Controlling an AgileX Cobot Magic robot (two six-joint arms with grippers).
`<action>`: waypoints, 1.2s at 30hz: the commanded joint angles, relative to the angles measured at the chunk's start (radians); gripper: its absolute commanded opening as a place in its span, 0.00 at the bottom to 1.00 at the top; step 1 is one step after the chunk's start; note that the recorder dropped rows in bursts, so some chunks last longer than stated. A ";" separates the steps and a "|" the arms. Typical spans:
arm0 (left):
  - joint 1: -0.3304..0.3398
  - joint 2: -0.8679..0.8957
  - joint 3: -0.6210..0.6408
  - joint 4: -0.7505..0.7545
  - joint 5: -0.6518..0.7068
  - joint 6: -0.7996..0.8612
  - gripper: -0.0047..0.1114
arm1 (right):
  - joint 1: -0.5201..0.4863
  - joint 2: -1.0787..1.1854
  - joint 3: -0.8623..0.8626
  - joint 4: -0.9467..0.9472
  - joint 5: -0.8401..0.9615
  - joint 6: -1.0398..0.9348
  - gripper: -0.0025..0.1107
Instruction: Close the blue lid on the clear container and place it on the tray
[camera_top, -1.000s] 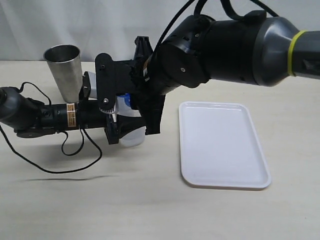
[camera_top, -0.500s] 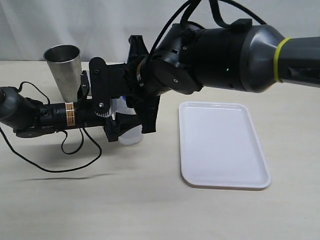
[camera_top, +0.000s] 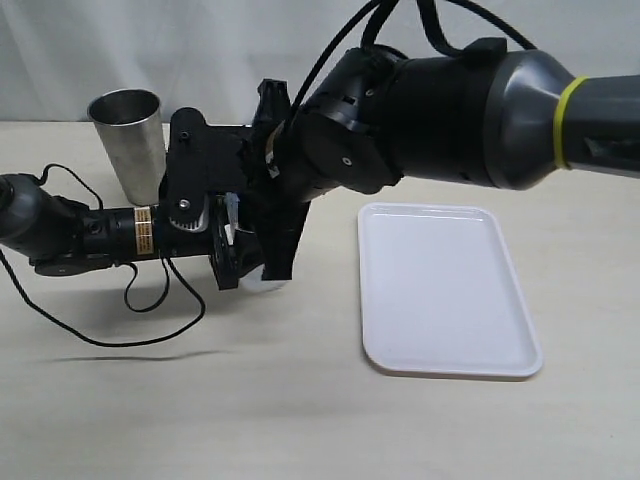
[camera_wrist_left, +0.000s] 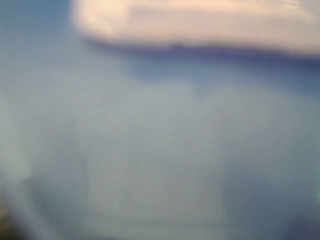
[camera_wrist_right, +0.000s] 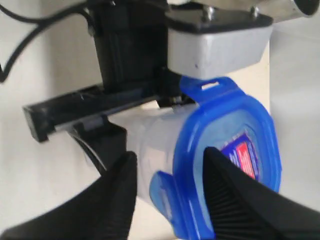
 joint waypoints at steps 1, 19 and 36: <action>-0.025 0.005 0.009 0.087 -0.001 -0.002 0.04 | 0.003 -0.039 0.030 0.135 0.054 0.075 0.44; -0.025 0.005 0.009 0.068 -0.001 0.025 0.04 | -0.415 -0.026 -0.097 0.931 0.316 0.283 0.44; -0.025 0.005 0.009 0.077 -0.001 0.025 0.04 | -0.409 0.066 -0.097 1.096 0.376 0.125 0.27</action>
